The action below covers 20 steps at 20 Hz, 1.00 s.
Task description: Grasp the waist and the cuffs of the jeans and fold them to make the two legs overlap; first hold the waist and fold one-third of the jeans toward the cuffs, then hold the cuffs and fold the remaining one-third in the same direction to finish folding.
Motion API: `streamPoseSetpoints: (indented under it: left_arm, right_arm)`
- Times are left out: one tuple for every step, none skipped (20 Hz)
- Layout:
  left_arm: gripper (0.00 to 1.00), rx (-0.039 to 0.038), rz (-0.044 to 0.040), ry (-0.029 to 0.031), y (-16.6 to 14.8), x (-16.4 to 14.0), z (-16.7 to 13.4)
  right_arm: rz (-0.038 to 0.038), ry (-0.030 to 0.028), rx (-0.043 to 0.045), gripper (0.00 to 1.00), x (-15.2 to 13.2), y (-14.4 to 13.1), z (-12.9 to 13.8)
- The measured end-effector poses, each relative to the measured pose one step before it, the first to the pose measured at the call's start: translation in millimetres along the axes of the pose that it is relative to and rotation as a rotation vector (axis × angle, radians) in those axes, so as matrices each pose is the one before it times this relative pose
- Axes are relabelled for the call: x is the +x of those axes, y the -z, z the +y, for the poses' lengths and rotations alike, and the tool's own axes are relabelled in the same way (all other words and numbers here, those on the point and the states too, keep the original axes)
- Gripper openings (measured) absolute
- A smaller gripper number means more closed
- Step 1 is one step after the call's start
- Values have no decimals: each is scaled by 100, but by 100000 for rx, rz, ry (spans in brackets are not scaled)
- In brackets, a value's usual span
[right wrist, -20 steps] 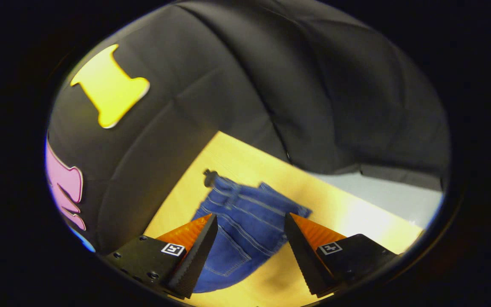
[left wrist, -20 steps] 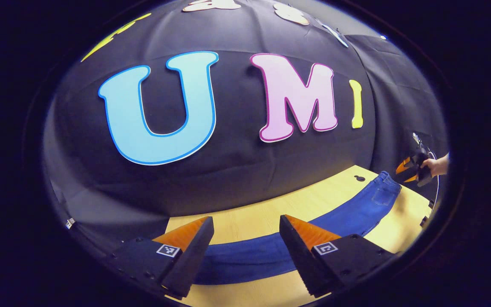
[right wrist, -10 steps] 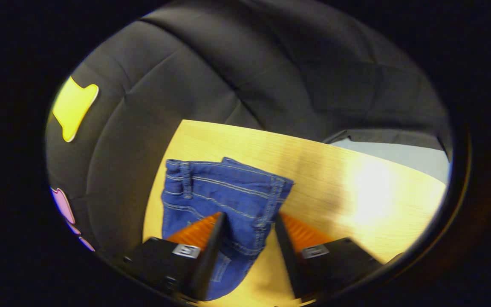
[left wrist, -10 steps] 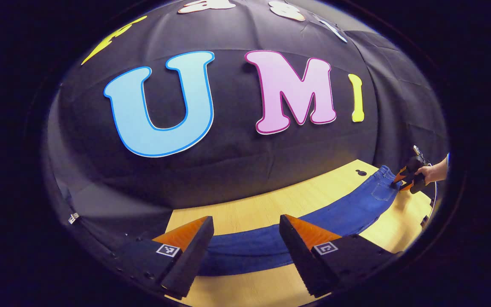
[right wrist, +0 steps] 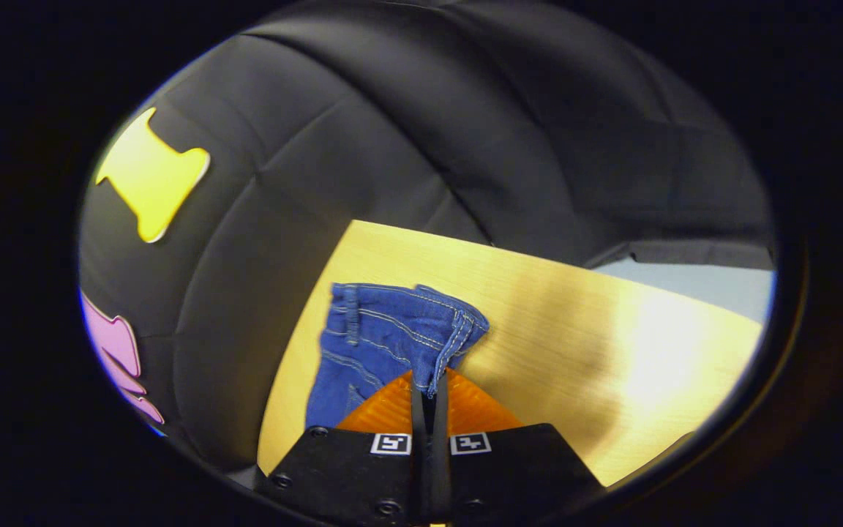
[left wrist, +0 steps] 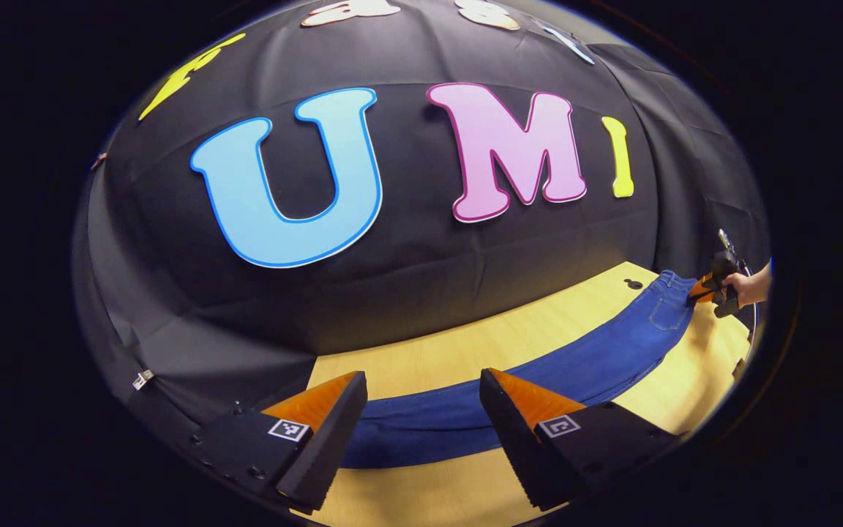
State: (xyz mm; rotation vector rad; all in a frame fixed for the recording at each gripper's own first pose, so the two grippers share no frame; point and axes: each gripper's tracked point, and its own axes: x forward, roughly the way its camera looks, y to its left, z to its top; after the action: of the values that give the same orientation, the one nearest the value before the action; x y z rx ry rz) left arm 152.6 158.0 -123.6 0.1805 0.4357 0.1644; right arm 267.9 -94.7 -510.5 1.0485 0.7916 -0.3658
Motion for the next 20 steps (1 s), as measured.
streamPoseSetpoints:
  left_arm:
    - [98, -1043, 267, -805, 119, -189, 190]
    - [98, -1129, 52, -682, 53, -241, 194]
    - [98, -1086, -112, -461, -91, -214, 91]
    - [98, -832, -370, -194, 27, -352, 128]
    - [98, -596, -469, -1, -166, -384, 88]
    - [98, -358, -363, -235, 86, -248, 198]
    - [98, -354, 12, -565, -16, -277, 384]
    - [98, -504, 138, -715, 180, -346, 339]
    - [98, -1156, 179, -693, 160, -410, 452]
    - [98, -1654, 355, -442, 261, -401, 396]
    - [98, -2073, 254, -620, 183, -472, 410]
    - [98, -2306, 123, -418, 302, -481, 381]
    - [98, -2223, 142, -219, 332, -359, 309]
    - [98, -1900, 320, -491, 364, -270, 435]
    - [98, -1710, 898, -640, 503, -214, 451]
    - [98, -1461, 1207, -776, 563, -151, 442]
    - [98, -1162, 1361, -796, 505, -65, 379]
    - [98, -783, 905, -843, 509, -44, 402]
    - [98, -608, 750, -392, 424, -53, 321]
    - [98, -947, 1067, -312, 646, 17, 259]
  right_arm:
    - [-939, -4138, -3931, 5, -978, -567, 1623]
    - [-874, -3379, -5817, 4, -277, -435, 1683]
    - [-663, -3402, -6672, 4, -794, -275, 1769]
    - [-212, -3858, -5320, 4, -1110, -496, 1910]
    - [-608, -4995, -3671, 4, -1513, -478, 2098]
    - [-180, -5170, -2111, 5, -889, -296, 2529]
    - [-174, -4973, -1351, 5, -586, -133, 2561]
    - [-329, -4273, -1663, 4, 311, 383, 2314]
    - [655, -3950, -1931, 4, -8, 876, 2450]
    - [772, -4062, -1895, 5, -8, 805, 2581]
    - [1162, -4225, -1731, 4, 19, 1012, 2948]
    - [1693, -4633, -2464, 5, 139, 1237, 2709]
    - [2240, -4077, -2474, 4, 231, 1573, 2572]
    - [3066, -3685, -2115, 4, 295, 1863, 2142]
    - [4380, -3377, -452, 4, 133, 2315, 2179]
    - [4615, -2686, -158, 4, 454, 2644, 1878]
    - [5326, -2417, 74, 4, 993, 2897, 1800]
    - [4906, -2185, 37, 4, 1126, 2897, 1389]
    - [5924, -1665, -317, 4, 1540, 2506, 200]
    - [6369, -360, -1055, 4, 1570, 2943, -298]
